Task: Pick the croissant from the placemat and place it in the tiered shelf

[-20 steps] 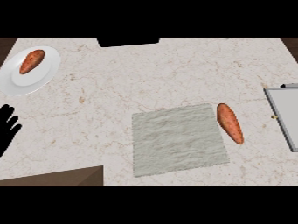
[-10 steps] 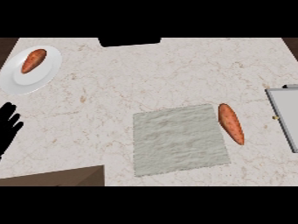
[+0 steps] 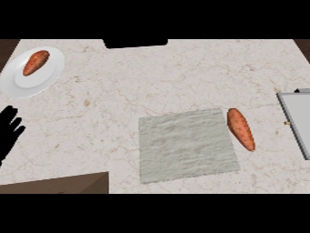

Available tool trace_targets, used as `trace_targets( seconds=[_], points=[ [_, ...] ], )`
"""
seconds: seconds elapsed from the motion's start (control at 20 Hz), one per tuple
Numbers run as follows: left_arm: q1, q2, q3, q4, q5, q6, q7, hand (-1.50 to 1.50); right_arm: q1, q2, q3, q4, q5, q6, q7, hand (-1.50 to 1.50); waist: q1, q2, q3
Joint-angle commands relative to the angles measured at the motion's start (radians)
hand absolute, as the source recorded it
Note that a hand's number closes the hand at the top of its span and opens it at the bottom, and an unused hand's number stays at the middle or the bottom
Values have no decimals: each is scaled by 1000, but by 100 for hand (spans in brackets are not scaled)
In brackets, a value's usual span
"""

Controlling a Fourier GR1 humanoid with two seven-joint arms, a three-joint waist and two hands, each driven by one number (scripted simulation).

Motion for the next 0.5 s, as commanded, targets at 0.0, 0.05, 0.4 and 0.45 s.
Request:
trace_targets(
  seconds=[0.0, 0.05, 0.4, 0.45],
  points=[
    [20, -103, -69, 166, 5, 18, -32, 0, -10, -26, -42, -29, 9, -122, 100, -150, -9, 33, -51],
    [15, -96, -56, 181, 15, 16, -26, 0, -10, -22, -51, -38, 10, -141, 104, -150, -13, 36, -51],
    [31, -94, -67, 166, 18, 13, -31, 0, -23, -22, -138, -118, 2, -282, 93, -150, -5, 34, -52],
    [31, -81, -48, 177, 24, 10, -26, 0, -3, -30, -162, -124, -12, -305, 73, -150, -15, 32, -50]
  ],
)
